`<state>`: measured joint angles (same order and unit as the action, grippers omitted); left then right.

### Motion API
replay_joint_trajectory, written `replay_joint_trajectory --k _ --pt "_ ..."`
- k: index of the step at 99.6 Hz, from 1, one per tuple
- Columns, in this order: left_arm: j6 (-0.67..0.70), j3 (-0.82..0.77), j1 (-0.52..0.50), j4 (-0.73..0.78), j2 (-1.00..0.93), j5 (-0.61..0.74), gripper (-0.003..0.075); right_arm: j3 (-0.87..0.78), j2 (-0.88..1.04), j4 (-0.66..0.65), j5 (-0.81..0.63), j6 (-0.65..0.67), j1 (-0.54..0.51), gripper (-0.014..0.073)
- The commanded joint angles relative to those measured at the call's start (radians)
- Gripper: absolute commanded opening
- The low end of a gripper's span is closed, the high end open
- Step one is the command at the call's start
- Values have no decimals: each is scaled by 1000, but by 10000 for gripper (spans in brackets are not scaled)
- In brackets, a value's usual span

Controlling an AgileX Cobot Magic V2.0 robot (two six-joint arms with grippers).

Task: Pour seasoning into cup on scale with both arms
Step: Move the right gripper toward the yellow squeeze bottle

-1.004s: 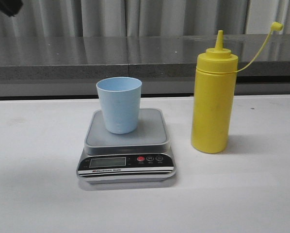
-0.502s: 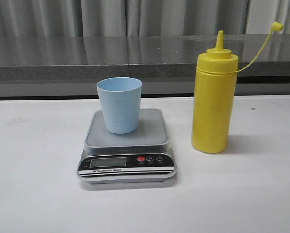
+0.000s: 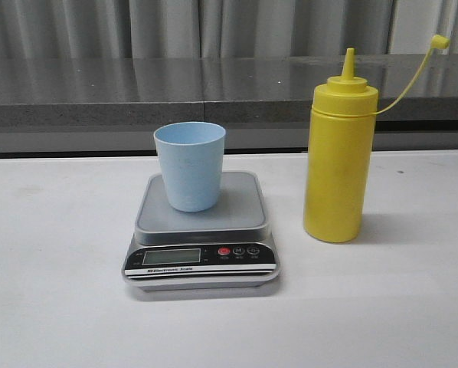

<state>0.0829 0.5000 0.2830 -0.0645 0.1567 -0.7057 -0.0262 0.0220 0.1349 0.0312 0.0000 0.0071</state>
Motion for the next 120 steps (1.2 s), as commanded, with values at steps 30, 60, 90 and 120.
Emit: replay_joint_trajectory --k 30,60,90,120 --pt "11 5 -3 0 -46 100 -20 268 -294 8 128 0 -1 -68" --pt "11 5 -3 0 -46 100 -20 408 -622 8 133 0 5 125" --pt "11 5 -3 0 -46 100 -20 424 -835 7 -49 0 146 615" --pt "11 5 -3 0 -46 100 -20 424 -1014 -103 -279 0 298 613"
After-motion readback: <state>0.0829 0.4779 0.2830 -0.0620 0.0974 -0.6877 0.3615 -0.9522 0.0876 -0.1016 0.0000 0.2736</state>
